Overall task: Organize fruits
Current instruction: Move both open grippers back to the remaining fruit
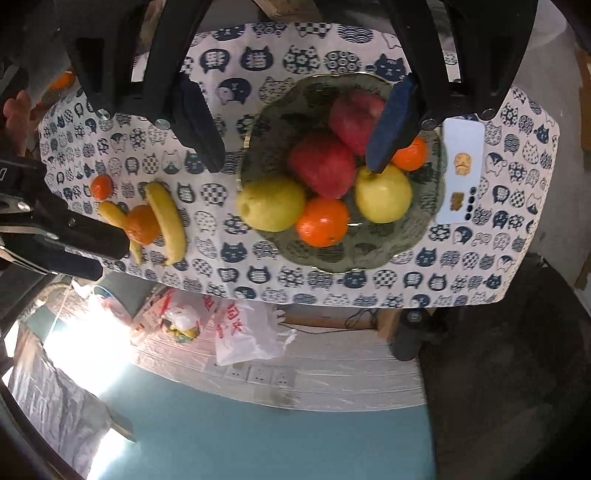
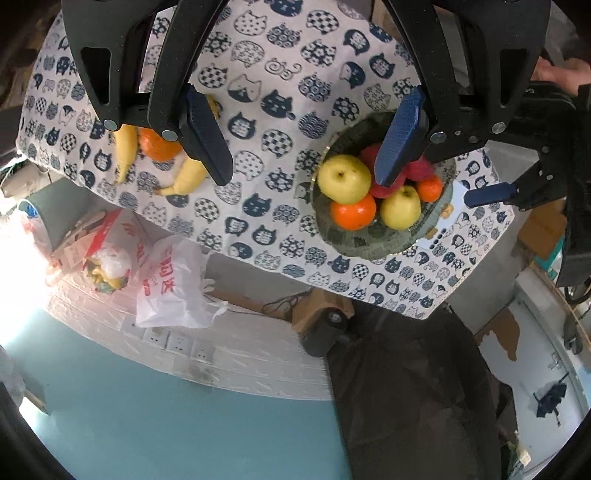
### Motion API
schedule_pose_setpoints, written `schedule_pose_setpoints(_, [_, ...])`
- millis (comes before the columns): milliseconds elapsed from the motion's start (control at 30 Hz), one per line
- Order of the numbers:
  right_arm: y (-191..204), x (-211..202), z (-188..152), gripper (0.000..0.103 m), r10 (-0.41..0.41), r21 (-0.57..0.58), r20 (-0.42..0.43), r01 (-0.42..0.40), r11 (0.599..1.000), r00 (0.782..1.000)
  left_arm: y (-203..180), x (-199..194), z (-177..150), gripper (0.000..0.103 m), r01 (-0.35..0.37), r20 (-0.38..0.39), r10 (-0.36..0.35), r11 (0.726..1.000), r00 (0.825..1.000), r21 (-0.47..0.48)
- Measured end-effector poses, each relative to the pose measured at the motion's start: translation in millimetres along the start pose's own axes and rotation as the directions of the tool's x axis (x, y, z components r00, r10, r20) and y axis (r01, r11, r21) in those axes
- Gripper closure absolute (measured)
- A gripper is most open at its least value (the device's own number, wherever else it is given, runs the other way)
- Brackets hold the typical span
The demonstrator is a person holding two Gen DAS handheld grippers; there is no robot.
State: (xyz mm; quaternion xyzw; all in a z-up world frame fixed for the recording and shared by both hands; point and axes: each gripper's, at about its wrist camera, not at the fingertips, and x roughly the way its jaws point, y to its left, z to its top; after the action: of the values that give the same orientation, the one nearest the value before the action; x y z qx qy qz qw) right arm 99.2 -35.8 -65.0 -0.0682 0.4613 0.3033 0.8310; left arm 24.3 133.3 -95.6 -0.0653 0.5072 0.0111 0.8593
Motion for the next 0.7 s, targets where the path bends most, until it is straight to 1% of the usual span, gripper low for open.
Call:
schedule_pose_setpoints(67, [-11, -4, -4, 0.023, -0.008, 0.017, -0.001, 0.008, 1.0, 1.0, -8, -1, 2, 0.023, 0.015, 0.002, -0.015, 1.0, 1.0, 0.011])
schedule_pose_setpoints(333, [-52, -20, -21, 0.023, -0.046, 0.079, 0.002, 0.046, 0.996, 0.999, -50, 4, 10, 0.023, 0.03, -0.001, -0.03, 0.996, 1.0, 0.086])
schedule_pose_setpoints(533, [-78, -31, -36, 0.023, -0.102, 0.088, 0.003, 0.101, 0.991, 0.995, -78, 12, 14, 0.023, 0.035, -0.008, -0.035, 0.99, 0.999, 0.135])
schedule_pose_setpoints(700, [-100, -39, -49, 0.023, -0.122, 0.121, 0.002, 0.121, 0.985, 0.993, -101, 21, 19, 0.023, 0.056, -0.033, -0.051, 0.984, 0.998, 0.166])
